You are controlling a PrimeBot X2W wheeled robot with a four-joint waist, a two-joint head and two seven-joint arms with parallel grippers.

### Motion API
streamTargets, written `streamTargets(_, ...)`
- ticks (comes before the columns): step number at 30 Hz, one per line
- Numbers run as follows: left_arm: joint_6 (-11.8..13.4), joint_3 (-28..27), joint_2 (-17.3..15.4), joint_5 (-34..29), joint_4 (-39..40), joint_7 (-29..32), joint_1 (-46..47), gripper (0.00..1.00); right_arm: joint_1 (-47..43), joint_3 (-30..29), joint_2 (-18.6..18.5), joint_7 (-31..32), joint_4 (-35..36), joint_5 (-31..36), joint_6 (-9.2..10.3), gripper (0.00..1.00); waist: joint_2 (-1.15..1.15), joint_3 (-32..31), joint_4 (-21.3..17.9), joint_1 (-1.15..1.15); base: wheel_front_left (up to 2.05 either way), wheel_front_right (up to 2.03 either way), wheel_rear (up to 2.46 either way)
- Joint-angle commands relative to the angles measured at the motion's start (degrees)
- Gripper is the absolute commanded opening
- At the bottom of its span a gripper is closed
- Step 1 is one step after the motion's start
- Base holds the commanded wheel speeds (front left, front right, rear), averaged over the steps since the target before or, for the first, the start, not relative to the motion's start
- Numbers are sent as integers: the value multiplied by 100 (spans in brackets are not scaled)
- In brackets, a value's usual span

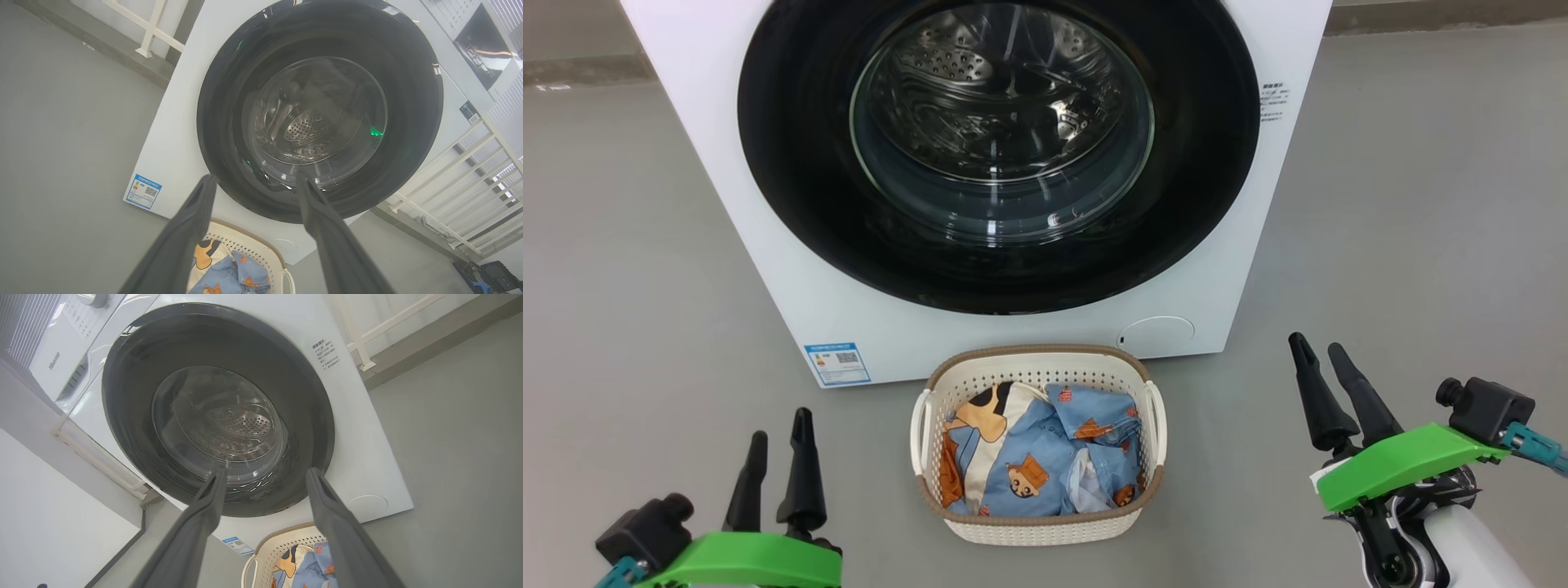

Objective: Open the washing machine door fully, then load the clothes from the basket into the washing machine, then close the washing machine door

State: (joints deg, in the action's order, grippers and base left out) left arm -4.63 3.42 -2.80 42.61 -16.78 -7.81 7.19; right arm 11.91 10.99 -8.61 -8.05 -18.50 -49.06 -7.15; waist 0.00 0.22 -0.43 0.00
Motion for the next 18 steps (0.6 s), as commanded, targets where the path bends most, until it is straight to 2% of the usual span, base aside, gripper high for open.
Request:
streamTargets(1, 25, -97, -103, -172, 99, -92, 294, 100, 265, 113, -64, -76, 104, 170, -26, 100, 0, -5, -3, 0, 0, 0, 0)
streamTargets(11, 180, -24, -115, -924, -108, -264, 365, 100, 376, 256, -69, -246, -94, 973, -28, 100, 0, -45, -27, 0, 0, 0, 0)
streamTargets(18, 77, 76, -124, -1302, -154, -385, 421, 100, 474, 320, -66, -365, -320, 1437, -30, 100, 0, -42, -42, 0, 0, 0, 0)
